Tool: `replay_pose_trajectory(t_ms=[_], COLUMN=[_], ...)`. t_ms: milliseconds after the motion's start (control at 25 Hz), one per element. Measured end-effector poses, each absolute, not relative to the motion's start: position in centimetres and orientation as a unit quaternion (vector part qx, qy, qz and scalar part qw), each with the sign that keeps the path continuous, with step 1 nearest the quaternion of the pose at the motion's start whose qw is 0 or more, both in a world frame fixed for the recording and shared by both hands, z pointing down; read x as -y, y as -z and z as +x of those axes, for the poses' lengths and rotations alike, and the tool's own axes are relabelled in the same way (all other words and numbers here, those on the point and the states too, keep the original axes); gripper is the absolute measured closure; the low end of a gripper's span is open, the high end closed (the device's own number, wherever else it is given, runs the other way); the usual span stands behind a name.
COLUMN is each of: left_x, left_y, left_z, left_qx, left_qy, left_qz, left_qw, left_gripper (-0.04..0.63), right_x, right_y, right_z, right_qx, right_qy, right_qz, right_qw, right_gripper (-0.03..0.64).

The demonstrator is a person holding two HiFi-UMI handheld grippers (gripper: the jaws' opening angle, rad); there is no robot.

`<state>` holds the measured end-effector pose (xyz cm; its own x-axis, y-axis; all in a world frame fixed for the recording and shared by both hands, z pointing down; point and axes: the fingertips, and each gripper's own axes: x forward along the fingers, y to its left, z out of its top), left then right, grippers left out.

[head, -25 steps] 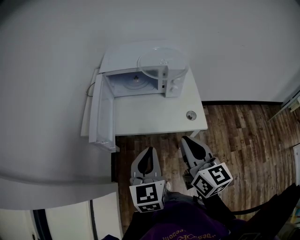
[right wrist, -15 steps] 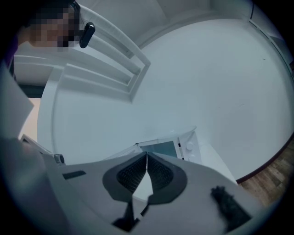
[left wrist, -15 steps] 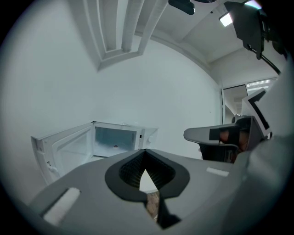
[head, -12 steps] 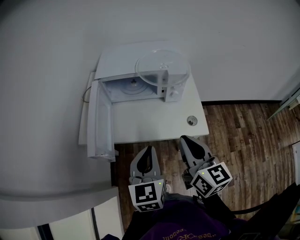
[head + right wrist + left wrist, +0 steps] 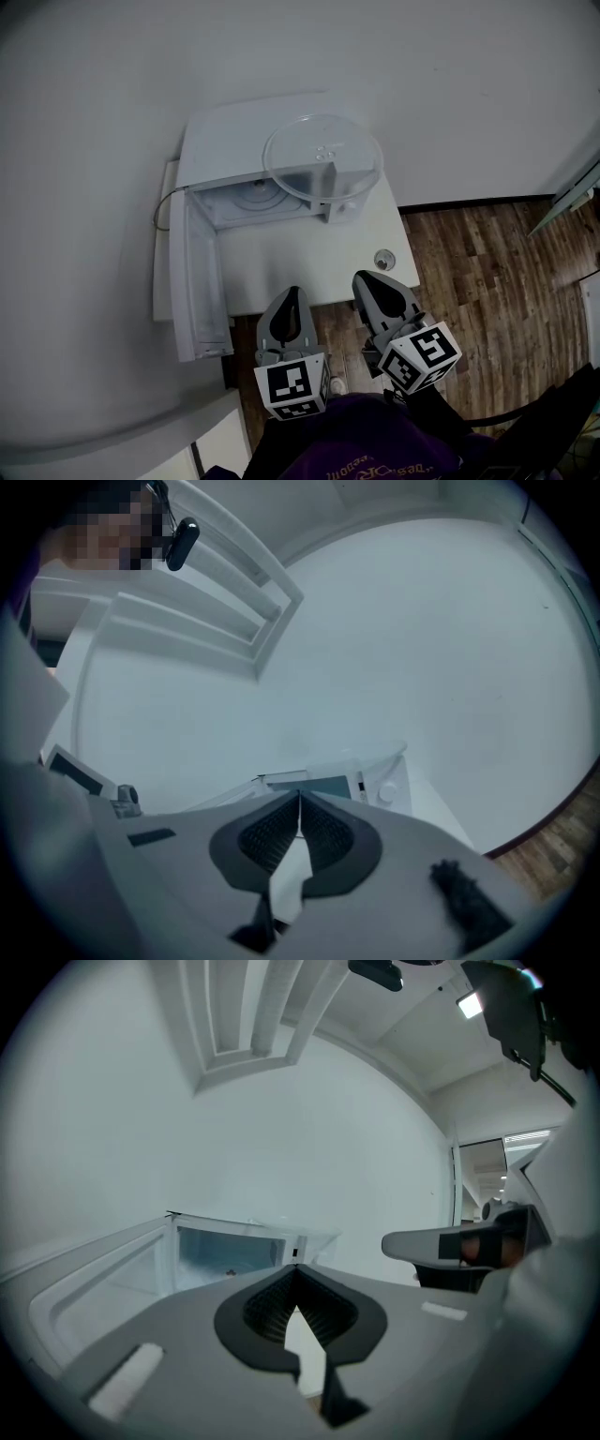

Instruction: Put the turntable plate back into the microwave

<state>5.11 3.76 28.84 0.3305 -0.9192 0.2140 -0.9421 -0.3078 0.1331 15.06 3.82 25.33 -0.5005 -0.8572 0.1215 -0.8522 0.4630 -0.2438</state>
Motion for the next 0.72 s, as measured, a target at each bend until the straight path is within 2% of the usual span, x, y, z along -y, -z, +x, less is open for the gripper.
replay_pose_trajectory(t_ms=[720], left_x=[4.2], left_y=[-29.4], left_z=[4.2], left_qx=[0.525], left_qy=[-0.053], left_qz=[0.84], left_qw=[0.129], left_gripper=[0.592], right_x=[3.1], right_y=[-25.8], right_z=[14.8], right_qx=[-0.816], right_qy=[0.136], right_qz=[-0.561], right_qw=[0.011], right_gripper=[0.606])
